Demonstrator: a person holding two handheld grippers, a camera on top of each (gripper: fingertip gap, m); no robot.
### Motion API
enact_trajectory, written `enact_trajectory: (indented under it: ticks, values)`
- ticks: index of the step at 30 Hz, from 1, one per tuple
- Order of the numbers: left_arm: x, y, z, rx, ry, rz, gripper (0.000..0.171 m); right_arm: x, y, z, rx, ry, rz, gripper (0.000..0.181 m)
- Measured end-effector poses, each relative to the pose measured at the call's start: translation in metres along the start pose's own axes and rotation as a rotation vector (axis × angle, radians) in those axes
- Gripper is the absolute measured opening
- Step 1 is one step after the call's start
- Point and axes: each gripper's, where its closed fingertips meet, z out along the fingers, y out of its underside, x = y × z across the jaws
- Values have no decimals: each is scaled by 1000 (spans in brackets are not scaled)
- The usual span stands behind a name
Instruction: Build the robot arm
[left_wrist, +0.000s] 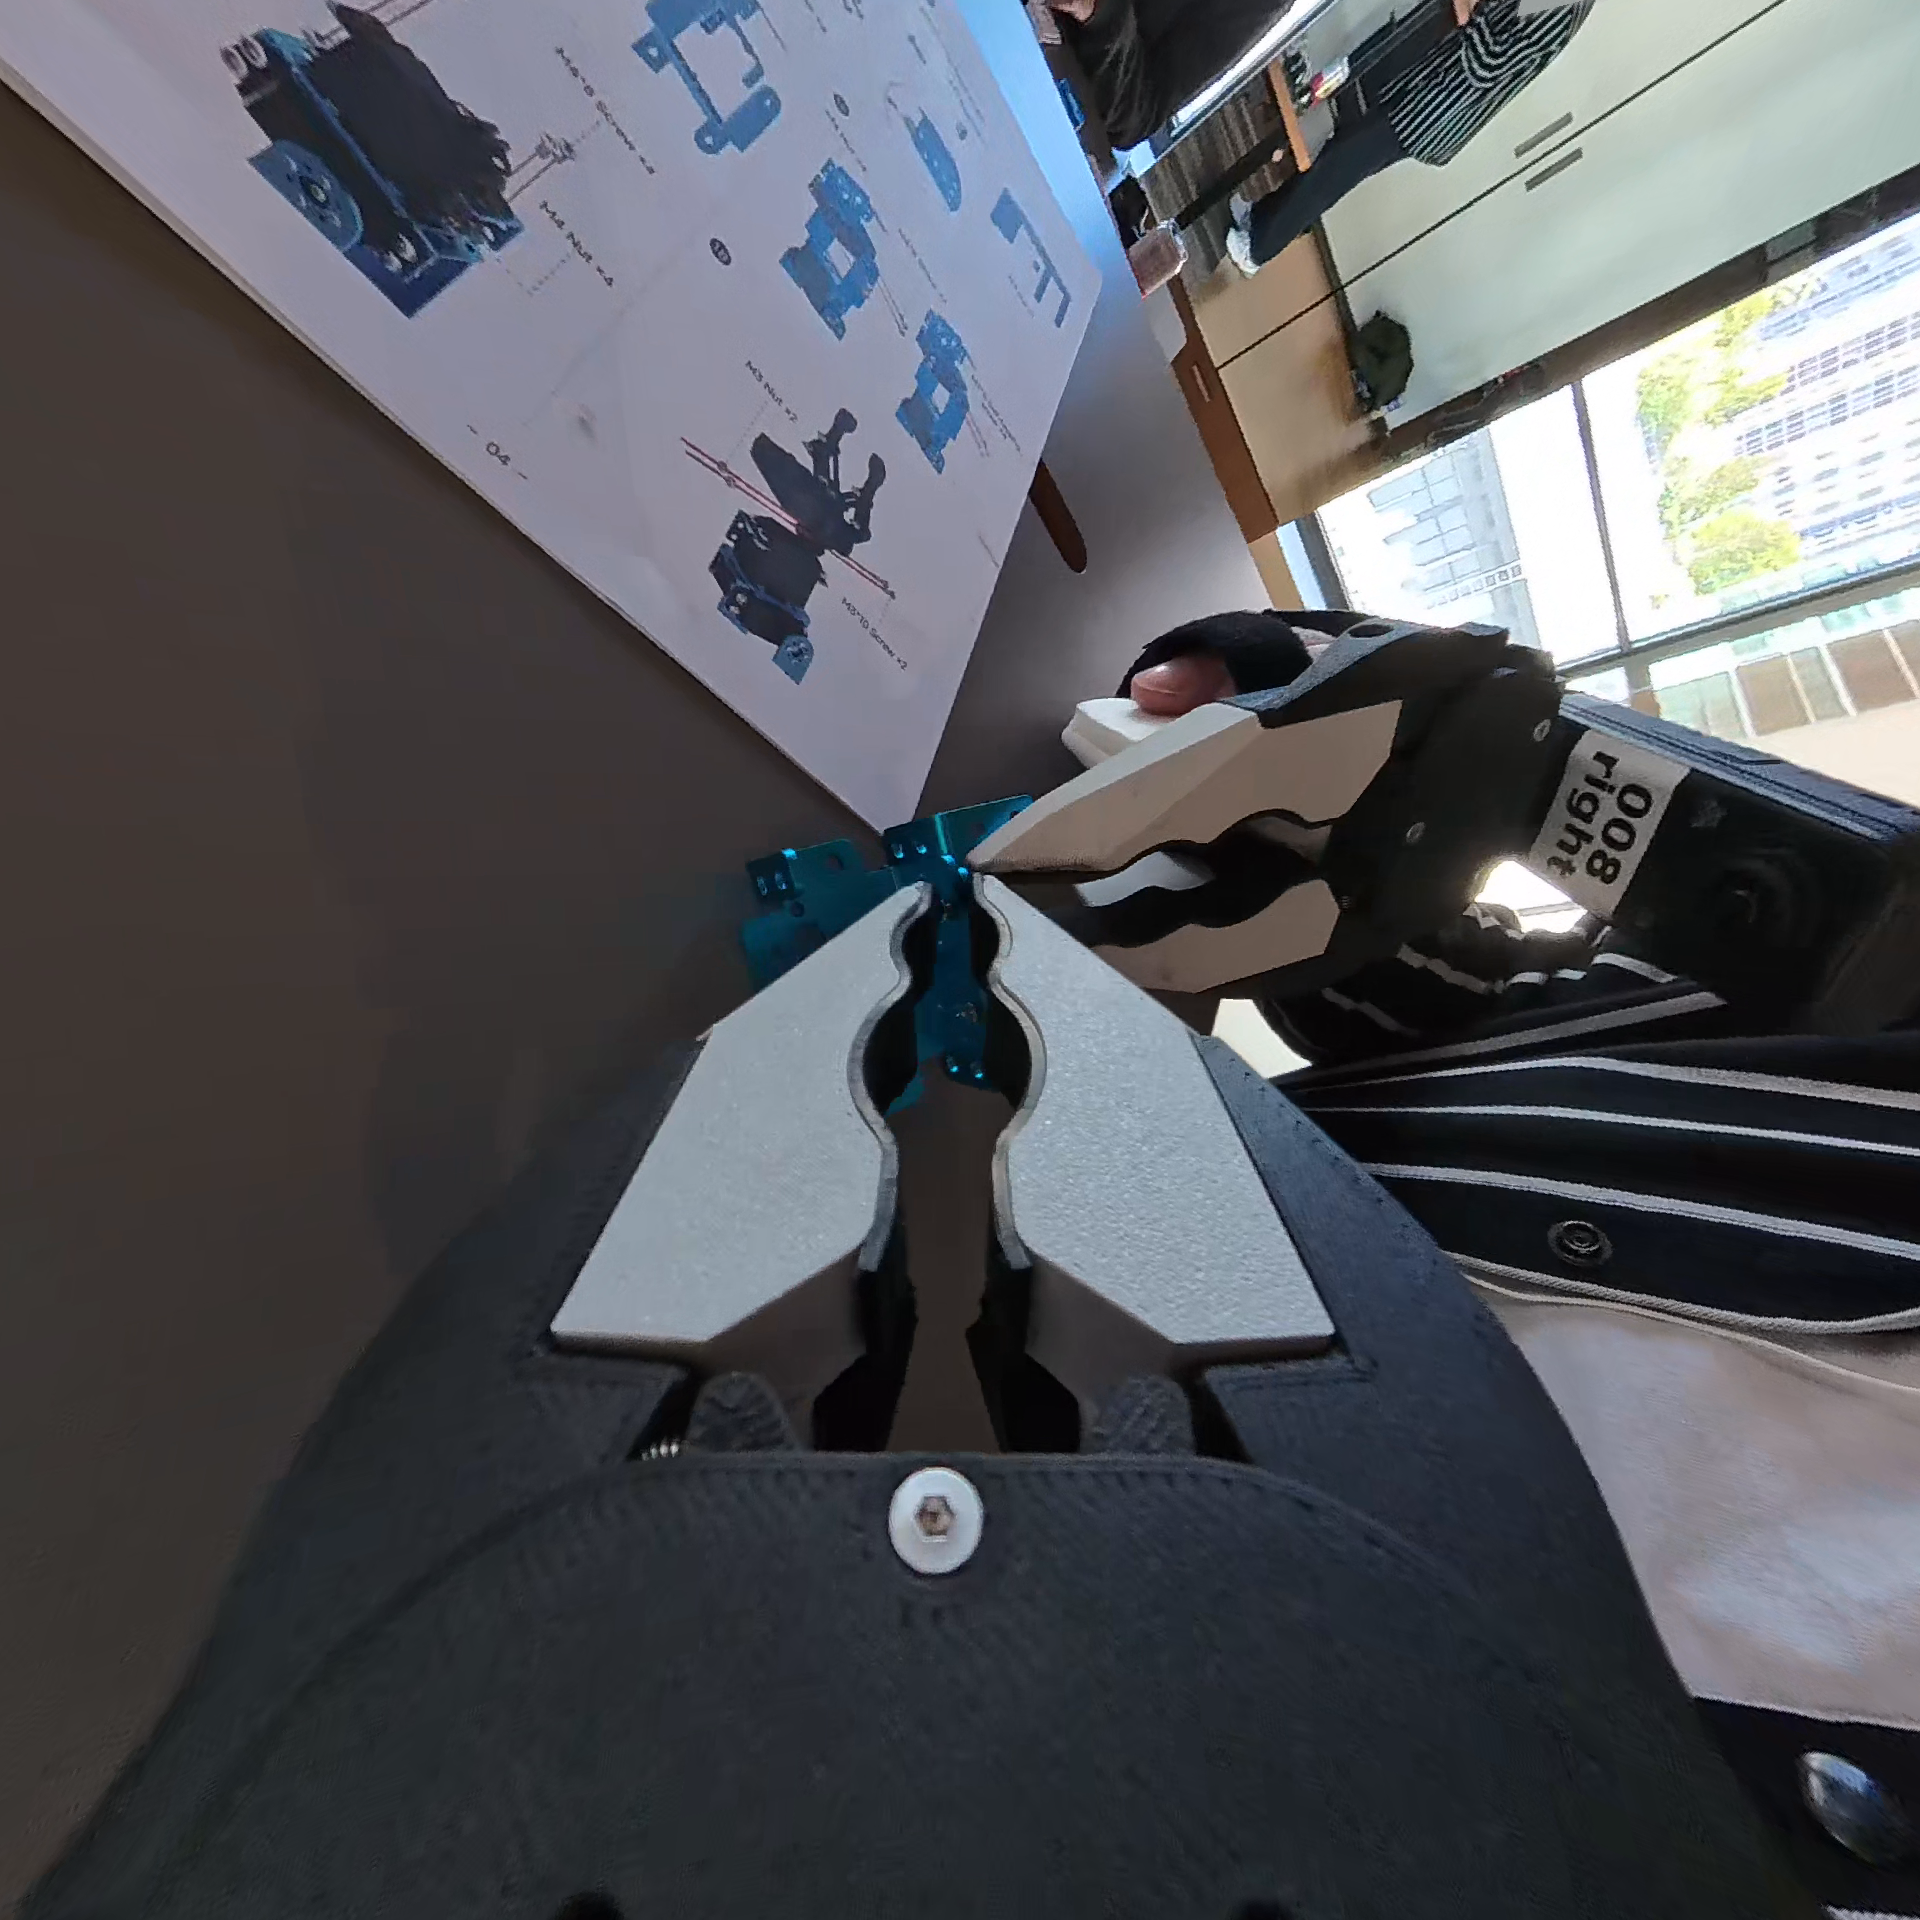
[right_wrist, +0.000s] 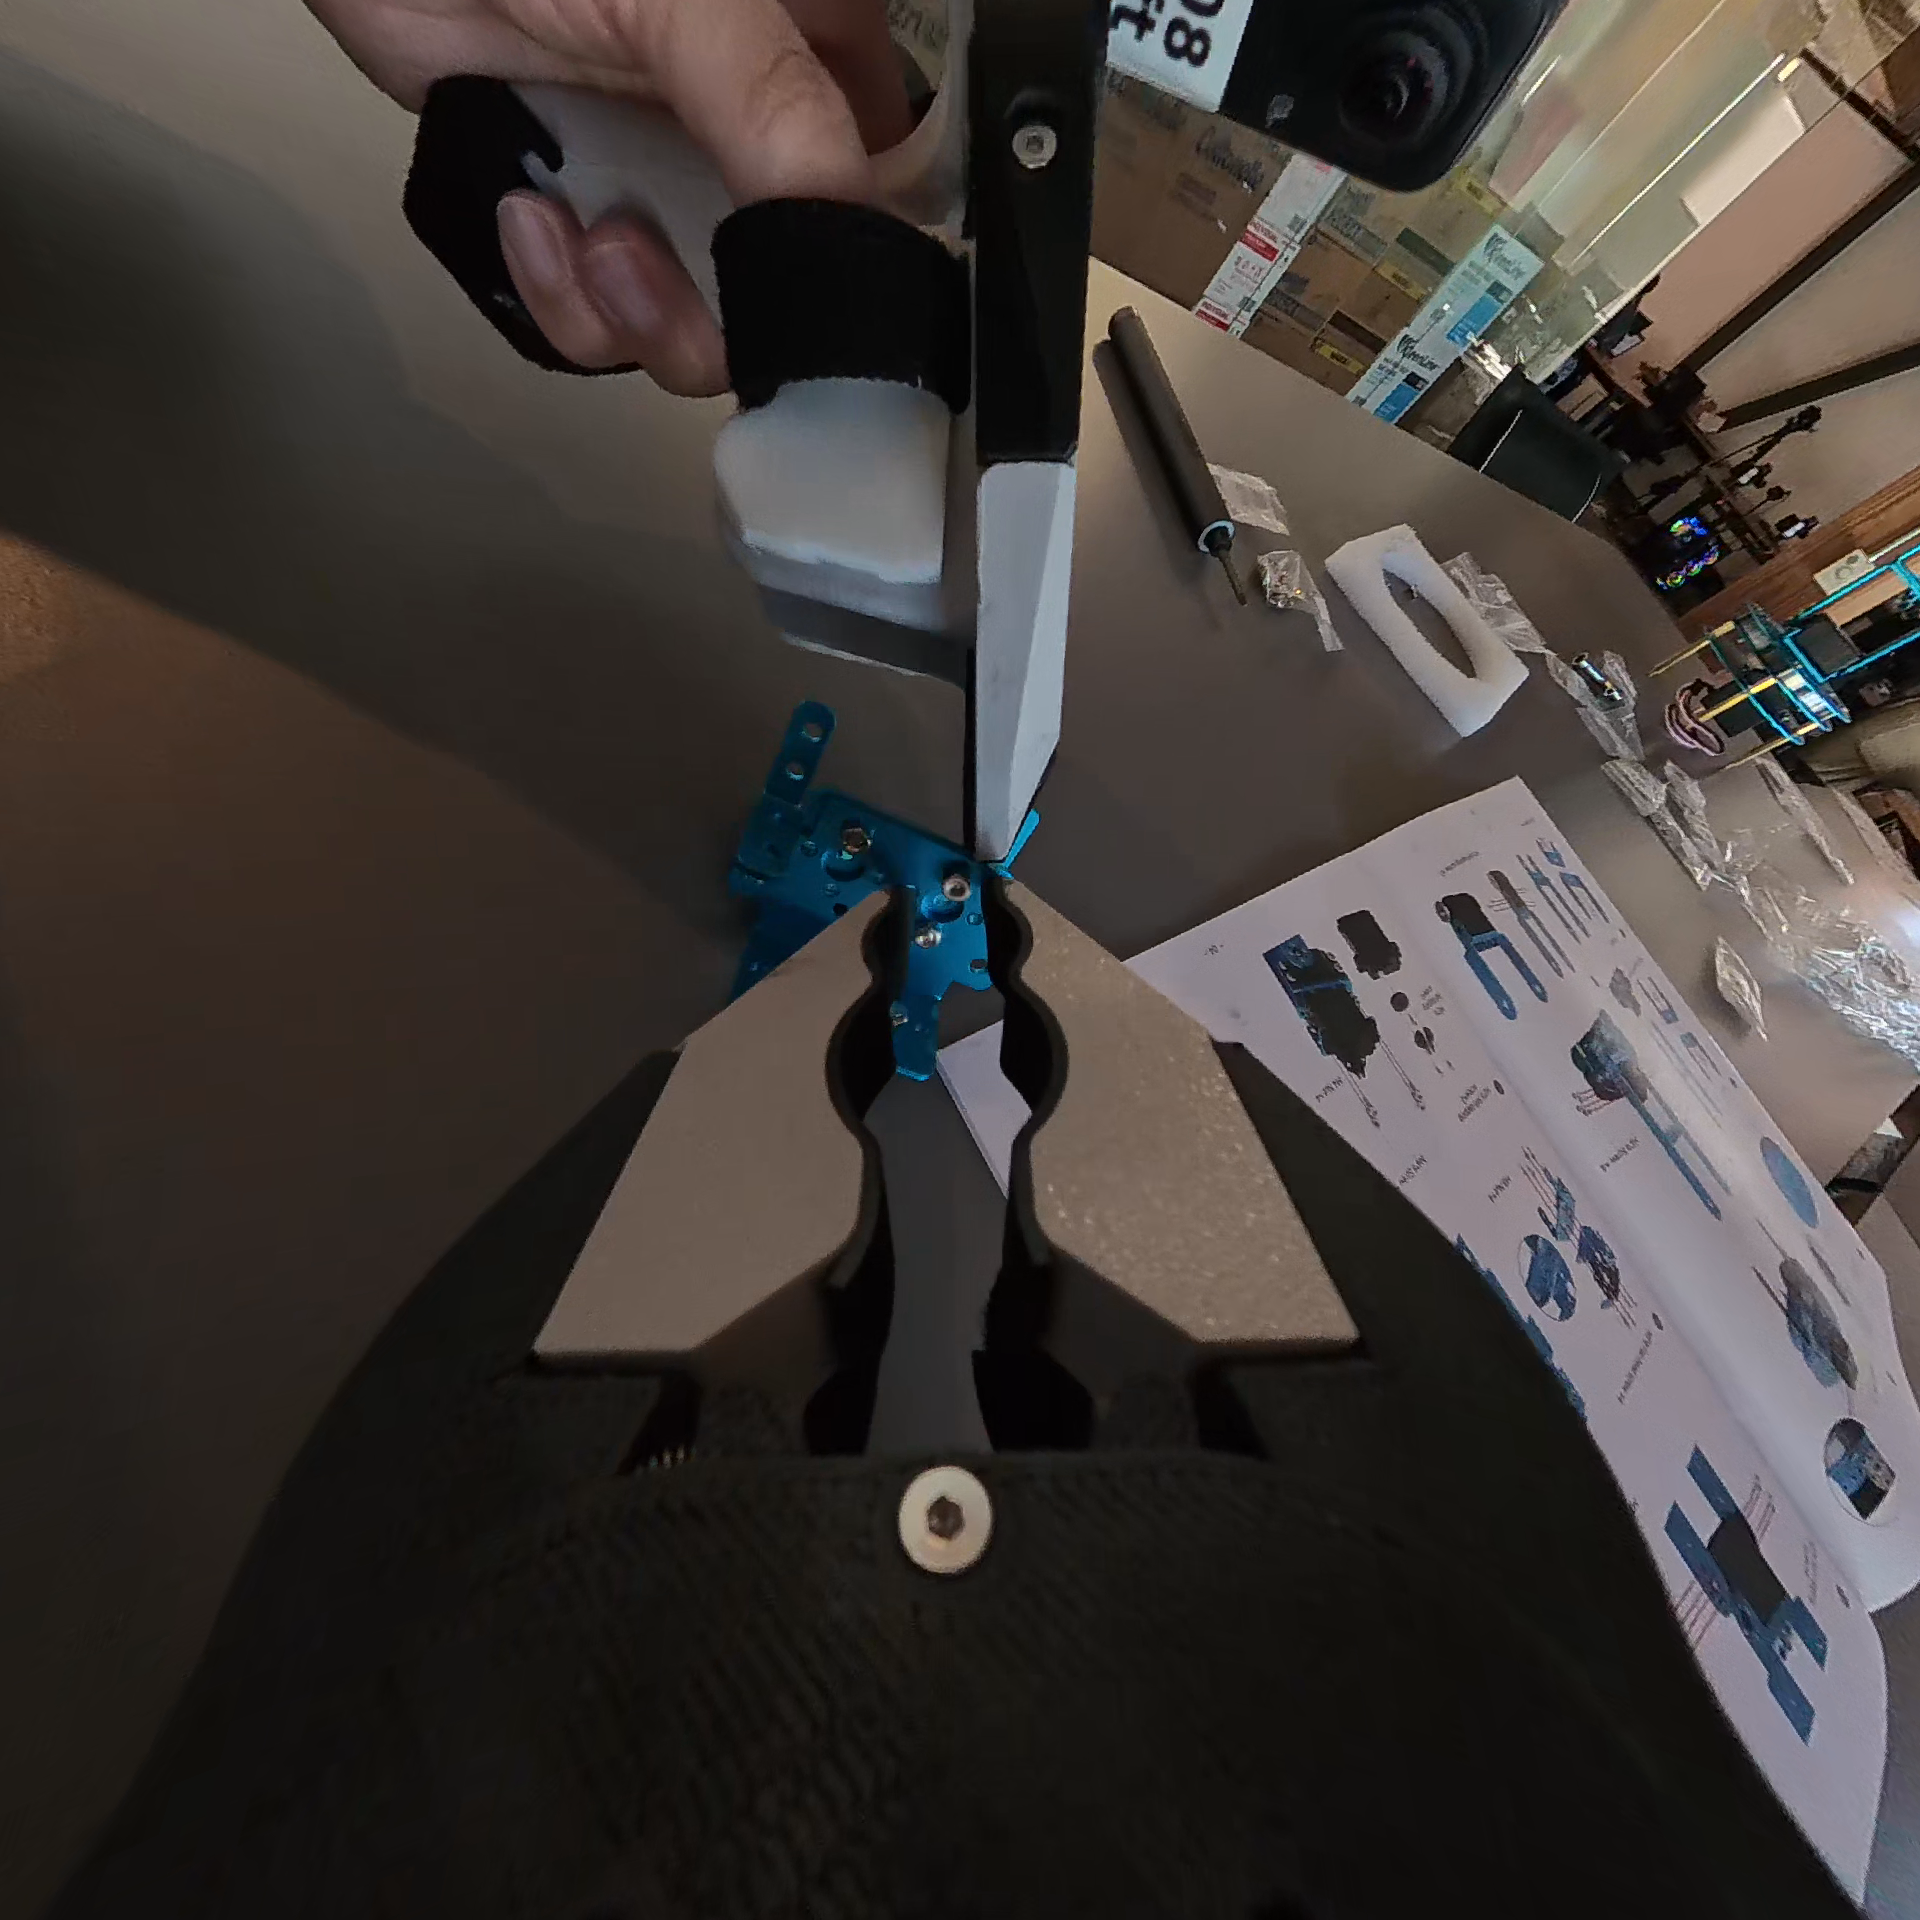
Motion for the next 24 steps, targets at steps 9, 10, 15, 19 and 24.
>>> enact_trajectory:
  ticks: [9, 10, 15, 19, 24]
  values:
    - [0, -1, -1, 12, 14, -51, 12, -1, 0, -2, 9, 4, -2, 10]
    - [0, 0, 0, 6, 13, -54, 11, -1, 0, -2, 8, 4, -4, 10]
    - [1, 3, 1, -15, -9, -41, 6, -2, 1, -2, 2, 10, -20, 9]
    - [2, 3, 3, -12, 11, -54, 5, 0, 2, -2, -2, 23, -15, 9]
    - [2, 4, 4, -10, 24, -62, 5, 1, 1, -2, 9, 18, -2, 7]
